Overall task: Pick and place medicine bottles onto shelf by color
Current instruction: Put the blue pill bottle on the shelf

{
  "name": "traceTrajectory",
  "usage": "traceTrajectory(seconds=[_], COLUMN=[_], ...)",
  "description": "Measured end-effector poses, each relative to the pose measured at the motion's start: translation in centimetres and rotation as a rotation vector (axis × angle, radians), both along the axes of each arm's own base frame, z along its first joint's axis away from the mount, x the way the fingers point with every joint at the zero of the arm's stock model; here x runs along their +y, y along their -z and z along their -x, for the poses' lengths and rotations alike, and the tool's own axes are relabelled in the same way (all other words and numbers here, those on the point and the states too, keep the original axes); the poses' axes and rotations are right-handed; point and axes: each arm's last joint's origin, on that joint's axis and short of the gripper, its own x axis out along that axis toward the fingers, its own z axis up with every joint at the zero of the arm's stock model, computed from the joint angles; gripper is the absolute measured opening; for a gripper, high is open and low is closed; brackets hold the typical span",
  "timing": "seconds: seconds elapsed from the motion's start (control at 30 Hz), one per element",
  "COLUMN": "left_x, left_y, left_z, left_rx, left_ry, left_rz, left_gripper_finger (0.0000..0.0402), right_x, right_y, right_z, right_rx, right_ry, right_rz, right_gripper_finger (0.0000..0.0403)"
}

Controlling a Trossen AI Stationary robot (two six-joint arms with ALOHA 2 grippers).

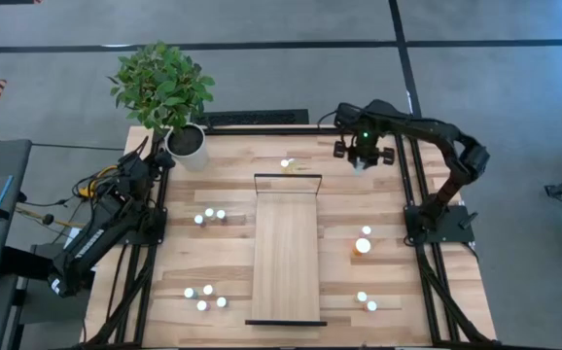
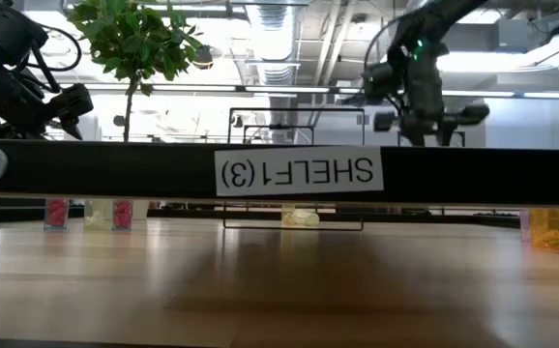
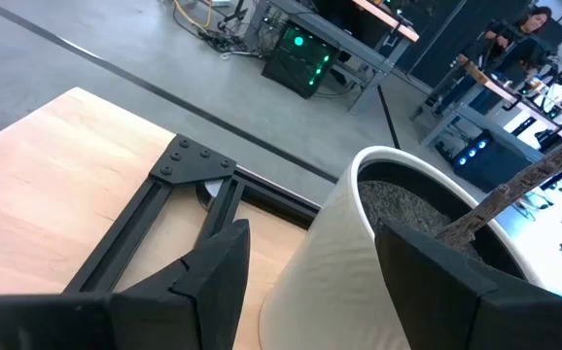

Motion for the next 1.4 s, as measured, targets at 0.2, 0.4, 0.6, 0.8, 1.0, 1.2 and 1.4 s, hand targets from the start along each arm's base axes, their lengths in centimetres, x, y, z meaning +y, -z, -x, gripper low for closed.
traceTrajectory(seconds=[0.2,0.4,0.6,0.8,1.0,1.2,1.4], left_x=[0.0,0.0,0.0,0.0,0.0,0.0,0.0], left_y=[0.0,0.0,0.0,0.0,0.0,0.0,0.0], left_z=[0.0,0.0,0.0,0.0,0.0,0.0,0.0], left_rx=[0.000,0.000,0.000,0.000,0.000,0.001,0.001], left_ry=[0.000,0.000,0.000,0.000,0.000,0.000,0.000], left_rz=[0.000,0.000,0.000,0.000,0.000,0.001,0.001], left_gripper_finger=[0.0210,0.0210,0.0210,0.0210,0.0210,0.0210,0.0210], right_x=[3.3,7.6,11.0,13.5,17.0,19.7,19.7], right_y=[-3.3,-5.9,-6.8,-6.3,-4.7,-3.1,-2.6], right_z=[-0.8,-0.4,-0.3,-1.9,-5.8,-10.0,-13.9], right_rx=[-0.019,-0.072,-0.035,-0.072,-0.195,-0.169,-0.191], right_ry=[-0.098,-0.068,0.025,0.032,-0.007,-0.088,-0.261], right_rz=[0.015,0.066,0.107,0.096,0.042,0.011,0.037], right_gripper_finger=[0.0120,0.0126,0.0120,0.0123,0.0123,0.0123,0.0123])
